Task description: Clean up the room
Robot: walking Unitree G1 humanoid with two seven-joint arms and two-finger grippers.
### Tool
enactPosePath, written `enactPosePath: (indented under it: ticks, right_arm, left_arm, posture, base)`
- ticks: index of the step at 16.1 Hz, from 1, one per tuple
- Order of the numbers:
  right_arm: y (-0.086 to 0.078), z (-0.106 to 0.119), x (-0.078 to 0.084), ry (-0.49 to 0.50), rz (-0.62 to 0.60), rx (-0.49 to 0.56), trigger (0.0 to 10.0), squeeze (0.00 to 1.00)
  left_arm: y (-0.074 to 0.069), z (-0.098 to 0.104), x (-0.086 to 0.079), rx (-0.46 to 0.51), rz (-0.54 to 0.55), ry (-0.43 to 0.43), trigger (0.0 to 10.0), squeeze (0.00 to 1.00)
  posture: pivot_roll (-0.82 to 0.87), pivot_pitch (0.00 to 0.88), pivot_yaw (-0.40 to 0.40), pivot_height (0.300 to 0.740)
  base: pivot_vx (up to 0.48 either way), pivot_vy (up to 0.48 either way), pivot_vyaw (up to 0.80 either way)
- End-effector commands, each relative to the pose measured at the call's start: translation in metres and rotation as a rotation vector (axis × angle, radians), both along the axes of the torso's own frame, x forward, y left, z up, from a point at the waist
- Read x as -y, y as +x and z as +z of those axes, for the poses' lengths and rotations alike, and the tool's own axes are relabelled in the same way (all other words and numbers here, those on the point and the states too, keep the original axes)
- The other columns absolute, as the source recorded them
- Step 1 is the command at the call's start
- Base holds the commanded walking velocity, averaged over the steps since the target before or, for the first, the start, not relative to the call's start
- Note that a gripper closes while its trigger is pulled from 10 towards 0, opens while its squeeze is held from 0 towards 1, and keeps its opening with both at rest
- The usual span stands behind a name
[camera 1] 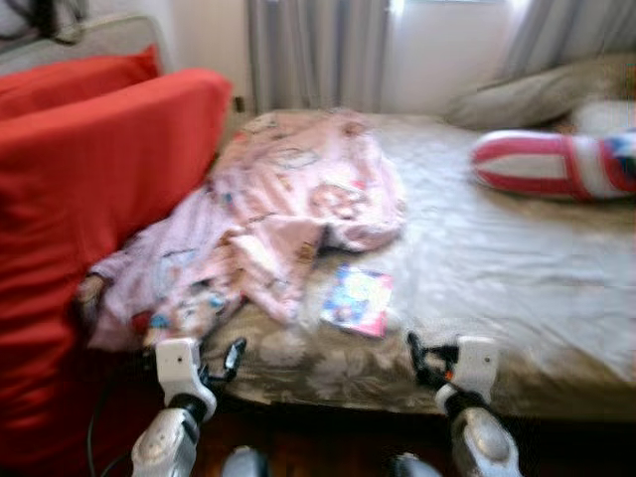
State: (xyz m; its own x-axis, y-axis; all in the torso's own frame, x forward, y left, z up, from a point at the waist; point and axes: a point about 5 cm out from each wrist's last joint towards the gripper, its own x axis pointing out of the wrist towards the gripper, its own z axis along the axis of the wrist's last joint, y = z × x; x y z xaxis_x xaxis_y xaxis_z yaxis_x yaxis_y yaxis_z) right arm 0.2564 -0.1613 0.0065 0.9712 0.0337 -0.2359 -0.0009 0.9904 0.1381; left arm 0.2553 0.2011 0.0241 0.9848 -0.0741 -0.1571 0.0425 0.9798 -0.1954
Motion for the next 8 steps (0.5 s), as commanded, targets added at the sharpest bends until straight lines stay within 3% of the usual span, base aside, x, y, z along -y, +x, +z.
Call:
enactPosePath:
  ticks: [1,3,8]
  right_arm:
    - [0.0018,0.0033,0.0016,-0.010,0.008,0.020,10.0,0.00]
    - [0.0014,0.0032,0.0011,-0.001,0.006,0.025,10.0,0.00]
    - [0.0008,0.0022,-0.0003,0.007,0.015,0.026,10.0,0.00]
  left_arm:
    - [0.0039,0.0048,0.0029,0.018,-0.014,0.003,10.0,0.00]
    - [0.0037,0.0043,0.0022,0.016,-0.015,0.001,10.0,0.00]
    - [0.0041,0.0039,0.0031,0.017,-0.027,0.001,10.0,0.00]
  posture:
    - [0.00,0.000,-0.030,0.633]
    - [0.00,0.000,-0.028,0.633]
    - [0.00,0.000,-0.025,0.633]
  base:
    - [0.000,0.000,0.00]
    - [0.000,0.000,0.80]
    - [0.322,0.000,0.00]
